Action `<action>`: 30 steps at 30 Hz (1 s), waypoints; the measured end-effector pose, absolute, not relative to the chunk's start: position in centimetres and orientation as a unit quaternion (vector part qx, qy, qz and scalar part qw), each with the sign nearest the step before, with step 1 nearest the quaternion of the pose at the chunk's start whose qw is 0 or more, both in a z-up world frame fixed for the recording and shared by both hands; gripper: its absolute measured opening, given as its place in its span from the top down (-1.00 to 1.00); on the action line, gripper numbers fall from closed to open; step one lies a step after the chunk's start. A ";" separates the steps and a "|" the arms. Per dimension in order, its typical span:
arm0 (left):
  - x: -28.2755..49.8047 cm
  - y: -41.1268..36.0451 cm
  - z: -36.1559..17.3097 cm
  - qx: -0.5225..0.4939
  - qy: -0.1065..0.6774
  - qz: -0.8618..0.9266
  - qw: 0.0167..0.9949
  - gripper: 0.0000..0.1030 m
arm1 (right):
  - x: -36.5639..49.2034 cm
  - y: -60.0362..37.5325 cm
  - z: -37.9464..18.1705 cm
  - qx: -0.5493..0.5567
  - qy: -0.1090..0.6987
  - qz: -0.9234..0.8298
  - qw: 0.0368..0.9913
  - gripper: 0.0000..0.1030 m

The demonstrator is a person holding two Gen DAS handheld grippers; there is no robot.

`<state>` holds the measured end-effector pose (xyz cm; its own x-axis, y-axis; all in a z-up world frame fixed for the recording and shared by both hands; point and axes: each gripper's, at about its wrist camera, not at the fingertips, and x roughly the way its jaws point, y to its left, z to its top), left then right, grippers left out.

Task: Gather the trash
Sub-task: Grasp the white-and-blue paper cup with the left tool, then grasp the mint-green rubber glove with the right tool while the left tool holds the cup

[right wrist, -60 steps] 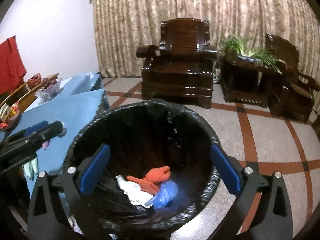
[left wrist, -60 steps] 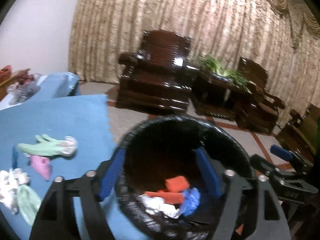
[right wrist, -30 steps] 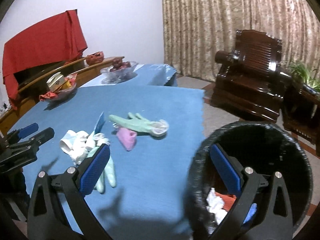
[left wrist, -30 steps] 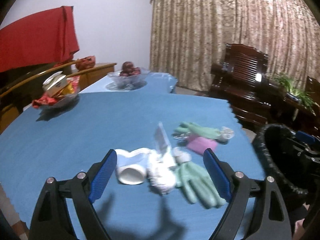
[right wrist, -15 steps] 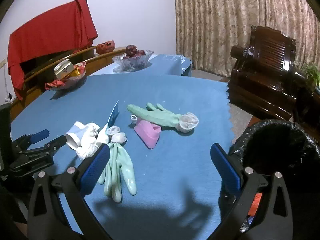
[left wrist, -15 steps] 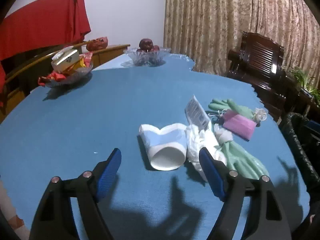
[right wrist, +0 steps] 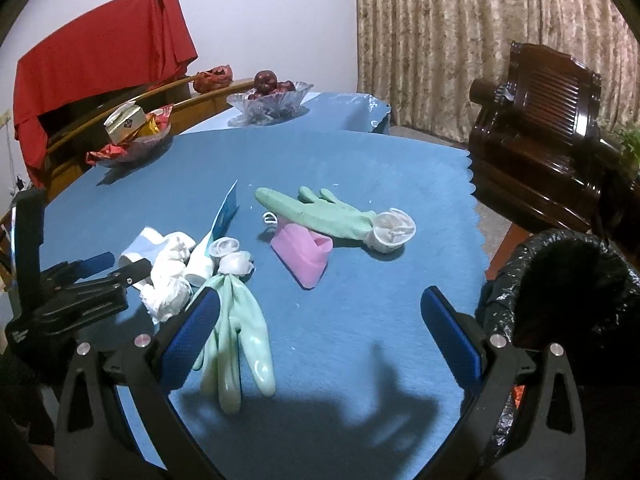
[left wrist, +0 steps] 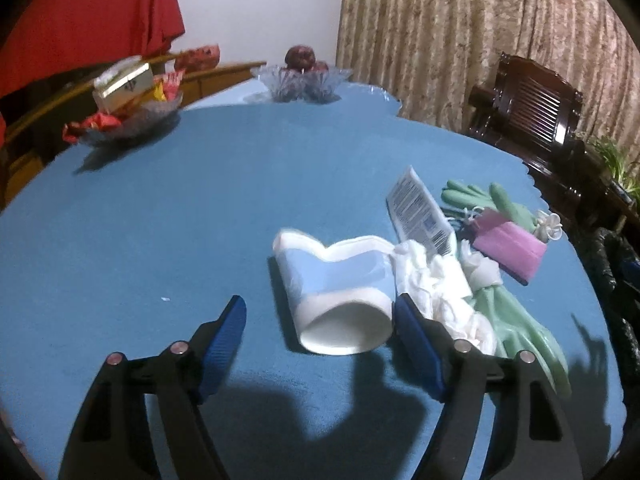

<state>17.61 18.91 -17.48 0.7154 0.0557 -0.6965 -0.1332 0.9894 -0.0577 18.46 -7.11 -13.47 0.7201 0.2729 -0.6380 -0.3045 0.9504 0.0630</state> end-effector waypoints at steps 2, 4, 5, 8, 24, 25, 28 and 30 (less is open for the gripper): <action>17.6 19.1 -17.7 -0.058 0.376 0.047 0.923 -0.42 | 18.6 -7.0 -13.7 -0.023 0.343 0.156 0.926 -0.90; 17.5 19.1 -17.7 -0.056 0.376 0.042 0.924 -0.31 | 18.7 -6.9 -13.8 -0.021 0.345 0.158 0.925 -0.90; 17.5 19.0 -17.7 -0.053 0.377 0.041 0.924 -0.28 | 18.8 -6.9 -13.9 -0.021 0.345 0.159 0.925 -0.90; 17.7 19.0 -17.9 -0.057 0.381 0.038 0.922 -0.28 | 18.8 -6.6 -14.0 -0.023 0.346 0.163 0.924 -0.90; 16.3 20.1 -17.2 -0.066 0.384 0.047 0.920 0.02 | 18.8 -5.4 -14.4 -0.022 0.352 0.179 0.918 -0.89; 16.0 20.3 -17.1 -0.065 0.383 0.051 0.920 0.02 | 18.8 -5.2 -14.5 -0.021 0.353 0.181 0.918 -0.89; 15.2 21.0 -16.9 -0.061 0.380 0.063 0.921 0.02 | 18.8 -4.2 -14.6 -0.018 0.354 0.193 0.915 -0.89; 14.9 21.3 -16.9 -0.060 0.380 0.068 0.921 0.02 | 18.9 -3.5 -14.9 -0.021 0.356 0.198 0.913 -0.89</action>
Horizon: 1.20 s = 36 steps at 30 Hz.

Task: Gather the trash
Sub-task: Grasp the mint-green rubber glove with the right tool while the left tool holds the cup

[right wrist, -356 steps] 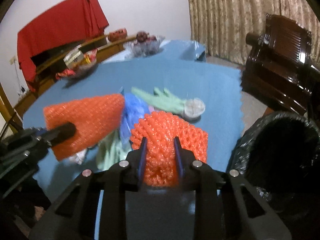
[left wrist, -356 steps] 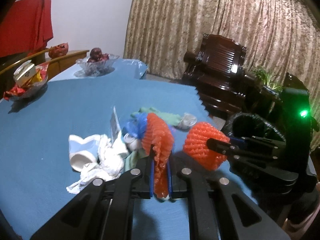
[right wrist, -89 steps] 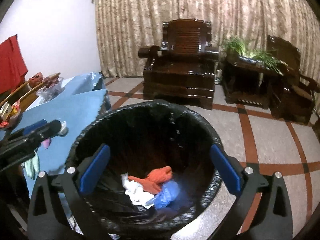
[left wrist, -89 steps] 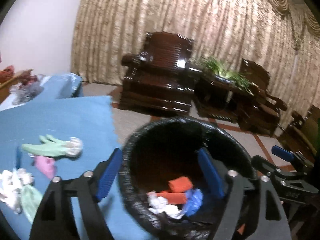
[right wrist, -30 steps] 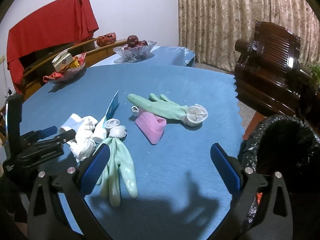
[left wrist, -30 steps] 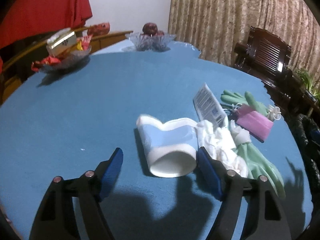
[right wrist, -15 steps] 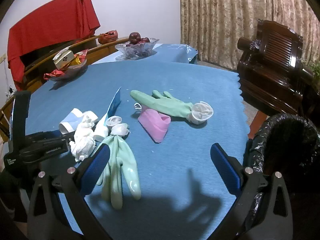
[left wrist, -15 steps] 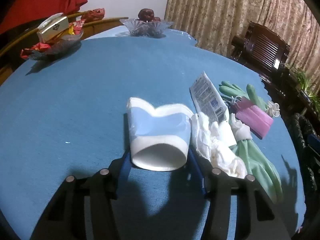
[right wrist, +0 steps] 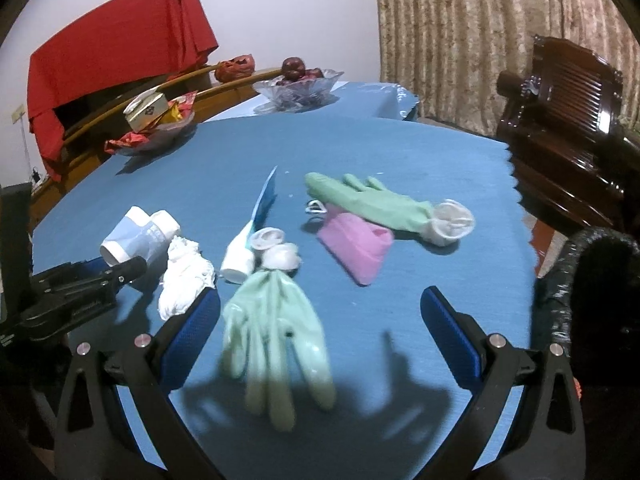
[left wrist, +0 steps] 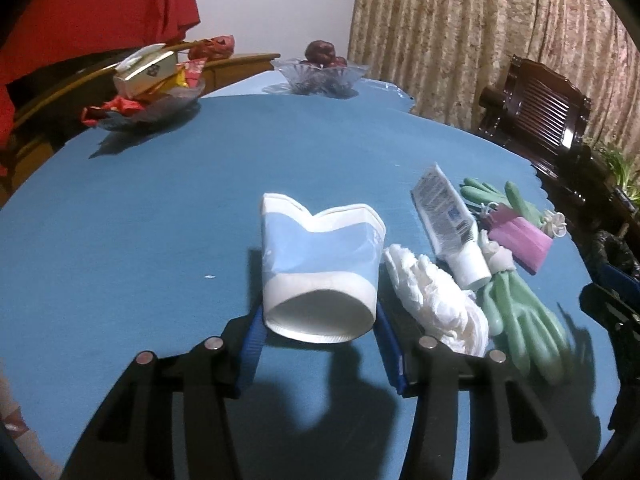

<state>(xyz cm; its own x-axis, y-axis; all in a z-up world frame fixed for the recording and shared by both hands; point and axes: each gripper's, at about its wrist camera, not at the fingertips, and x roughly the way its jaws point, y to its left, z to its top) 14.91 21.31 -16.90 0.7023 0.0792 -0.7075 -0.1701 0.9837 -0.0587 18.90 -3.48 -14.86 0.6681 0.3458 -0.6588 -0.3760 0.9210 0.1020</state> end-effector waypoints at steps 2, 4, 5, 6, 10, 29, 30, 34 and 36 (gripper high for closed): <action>14.8 21.6 -16.9 -0.061 0.380 0.071 0.920 0.02 | 19.2 -2.6 -15.3 -0.023 0.361 0.201 0.910 -0.81; 14.6 21.8 -16.9 -0.063 0.380 0.074 0.920 0.02 | 19.7 -1.9 -15.8 -0.025 0.370 0.204 0.906 -0.66; 14.5 21.9 -16.9 -0.065 0.379 0.075 0.920 0.02 | 19.9 -1.5 -16.2 -0.028 0.377 0.204 0.903 -0.64; 14.4 22.0 -16.8 -0.066 0.378 0.076 0.920 0.02 | 20.1 -1.2 -16.4 -0.029 0.380 0.203 0.902 -0.64; 14.0 22.2 -16.5 -0.071 0.375 0.078 0.921 0.02 | 20.7 0.0 -17.5 -0.039 0.396 0.200 0.895 -0.64; 13.0 20.0 -14.8 -0.062 0.357 0.063 0.930 0.02 | 19.8 -0.9 -16.5 -0.015 0.408 0.242 0.880 0.75; 12.9 19.8 -14.6 -0.061 0.355 0.062 0.931 0.02 | 19.8 -1.0 -16.2 -0.014 0.404 0.242 0.882 0.79; 13.0 19.0 -13.7 -0.058 0.348 0.056 0.934 0.02 | 19.3 -2.0 -14.6 -0.012 0.388 0.238 0.890 0.96; 12.9 18.6 -13.4 -0.056 0.344 0.051 0.936 0.02 | 19.1 -2.5 -13.8 -0.010 0.380 0.240 0.893 0.96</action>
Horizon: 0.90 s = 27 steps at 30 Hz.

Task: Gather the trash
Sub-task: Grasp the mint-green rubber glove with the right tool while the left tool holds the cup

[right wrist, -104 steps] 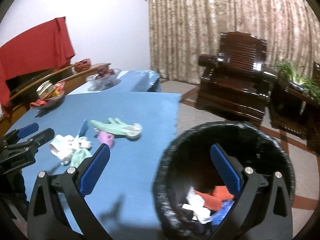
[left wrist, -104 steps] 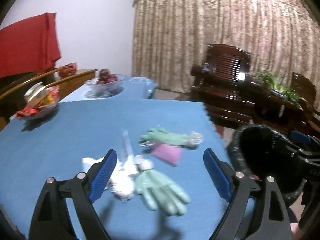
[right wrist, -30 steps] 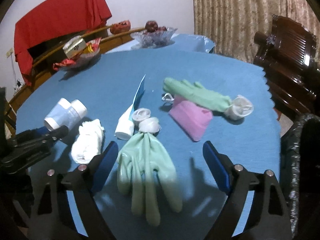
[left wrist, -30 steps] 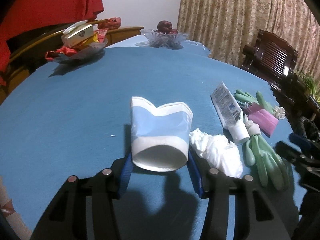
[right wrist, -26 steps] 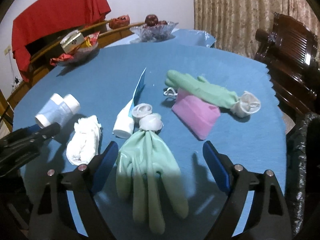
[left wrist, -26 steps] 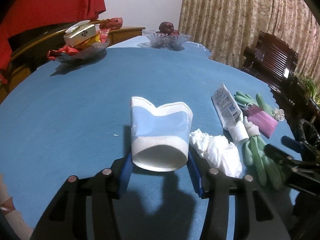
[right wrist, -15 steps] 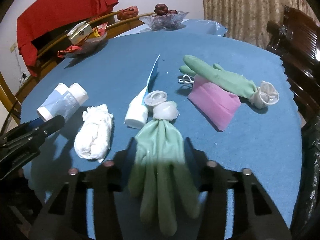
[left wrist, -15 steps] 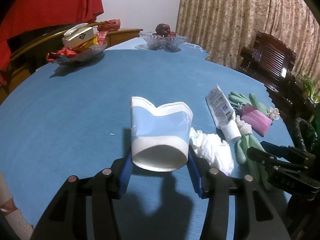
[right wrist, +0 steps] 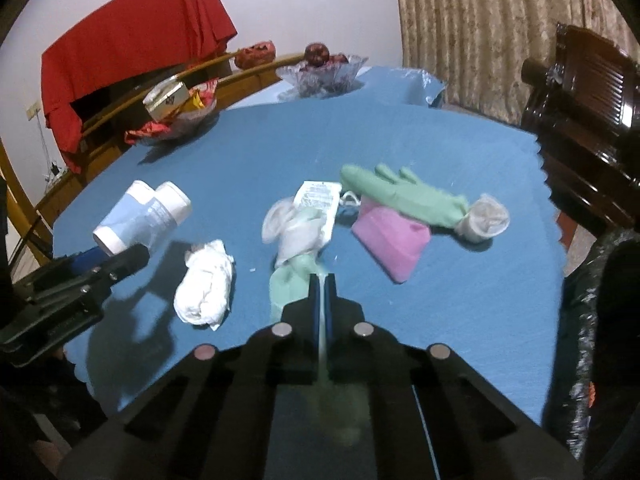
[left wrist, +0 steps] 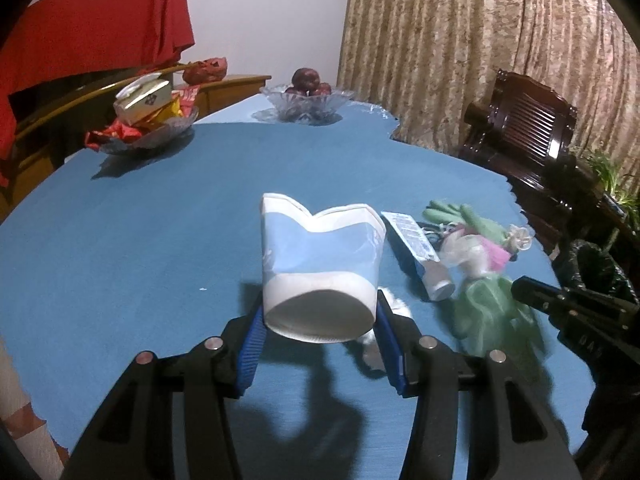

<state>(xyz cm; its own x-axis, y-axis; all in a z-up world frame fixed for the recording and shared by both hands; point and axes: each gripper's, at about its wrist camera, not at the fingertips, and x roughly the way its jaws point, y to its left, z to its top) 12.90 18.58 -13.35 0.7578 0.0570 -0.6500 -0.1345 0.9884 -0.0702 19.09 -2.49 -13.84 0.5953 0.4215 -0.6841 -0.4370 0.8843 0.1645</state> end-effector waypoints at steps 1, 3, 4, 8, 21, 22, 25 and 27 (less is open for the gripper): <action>12.9 18.3 -13.2 -0.055 0.343 0.049 0.937 0.02 | 19.0 -2.7 -13.6 -0.012 0.378 0.240 0.894 0.96; 12.8 17.8 -12.9 -0.051 0.340 0.044 0.938 0.02 | 18.9 -2.9 -13.4 -0.020 0.377 0.236 0.895 0.96; 12.6 17.5 -12.9 -0.051 0.340 0.042 0.938 0.02 | 18.8 -3.0 -13.5 -0.020 0.379 0.235 0.895 0.96; 12.4 17.1 -12.9 -0.048 0.342 0.040 0.938 0.02 | 18.7 -3.3 -14.3 -0.016 0.387 0.229 0.893 0.84; 12.4 17.3 -14.8 -0.052 0.357 0.043 0.932 0.02 | 20.2 -2.8 -18.2 -0.022 0.437 0.184 0.880 -0.48; 12.5 17.4 -14.8 -0.052 0.357 0.043 0.932 0.02 | 20.3 -2.7 -18.5 -0.022 0.439 0.181 0.880 -0.48; 12.5 17.5 -14.9 -0.054 0.357 0.043 0.931 0.02 | 20.5 -2.6 -18.9 -0.017 0.447 0.191 0.874 -0.14; 12.5 17.6 -14.9 -0.055 0.358 0.044 0.931 0.02 | 20.2 -2.4 -18.8 -0.018 0.443 0.203 0.873 0.27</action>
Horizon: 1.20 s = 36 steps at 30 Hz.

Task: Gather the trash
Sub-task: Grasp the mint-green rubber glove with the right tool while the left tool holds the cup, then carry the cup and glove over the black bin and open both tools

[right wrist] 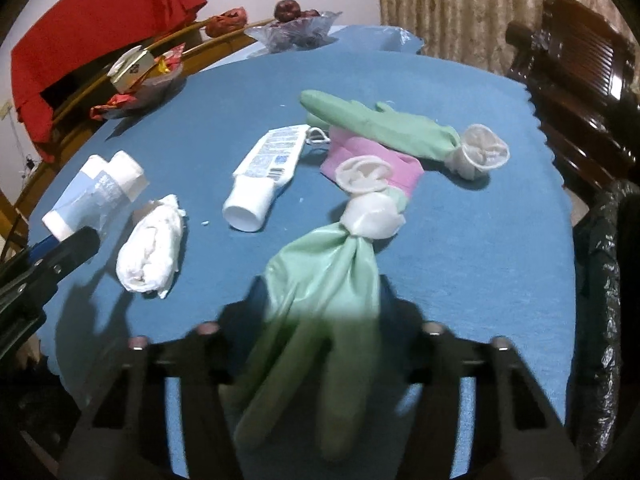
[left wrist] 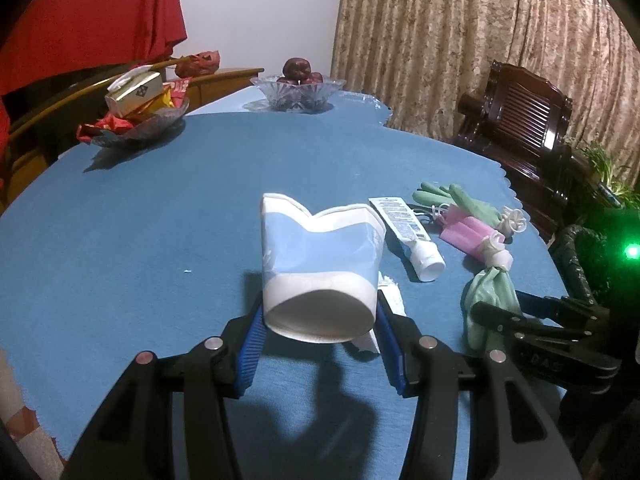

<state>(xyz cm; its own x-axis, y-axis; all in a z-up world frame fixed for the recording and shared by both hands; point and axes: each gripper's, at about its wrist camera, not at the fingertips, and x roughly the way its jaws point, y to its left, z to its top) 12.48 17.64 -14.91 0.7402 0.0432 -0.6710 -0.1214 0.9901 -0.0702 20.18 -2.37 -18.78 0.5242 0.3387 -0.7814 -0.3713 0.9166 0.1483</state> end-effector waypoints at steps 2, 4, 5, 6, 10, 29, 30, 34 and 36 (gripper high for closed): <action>12.4 17.6 -14.9 -0.054 0.358 0.045 0.931 0.02 | 20.1 -2.3 -18.5 -0.012 0.441 0.211 0.873 0.44; 12.5 17.6 -14.9 -0.054 0.358 0.045 0.931 0.02 | 19.8 -2.5 -17.9 -0.010 0.430 0.213 0.877 0.61; 12.5 17.6 -14.9 -0.053 0.357 0.044 0.931 0.02 | 19.6 -2.6 -17.5 -0.011 0.426 0.213 0.879 0.67; 12.4 17.6 -14.8 -0.052 0.355 0.044 0.932 0.02 | 19.5 -2.7 -17.1 -0.010 0.421 0.213 0.882 0.71; 12.4 17.3 -14.2 -0.051 0.348 0.042 0.935 0.02 | 19.3 -3.5 -15.4 -0.002 0.402 0.213 0.891 0.74; 13.0 9.6 -9.2 -0.033 0.301 -0.036 0.952 0.02 | 15.7 -11.2 -6.8 0.017 0.314 0.181 0.932 0.74; 13.1 8.8 -8.9 -0.032 0.299 -0.045 0.953 0.02 | 15.5 -11.9 -6.5 0.019 0.310 0.176 0.934 0.74; 13.4 5.4 -8.2 -0.024 0.292 -0.077 0.953 0.02 | 14.5 -15.0 -5.7 0.024 0.300 0.152 0.941 0.74; 13.5 3.8 -8.0 -0.021 0.289 -0.093 0.953 0.02 | 13.9 -16.9 -5.4 0.029 0.296 0.136 0.945 0.74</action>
<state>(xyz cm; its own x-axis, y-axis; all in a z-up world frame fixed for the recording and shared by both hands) 13.46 3.76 -7.95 0.8157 -0.1895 -0.5466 0.1657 0.9818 -0.0931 13.95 -16.86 -5.36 0.7878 0.2737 -0.5518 -0.2391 0.9615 0.1355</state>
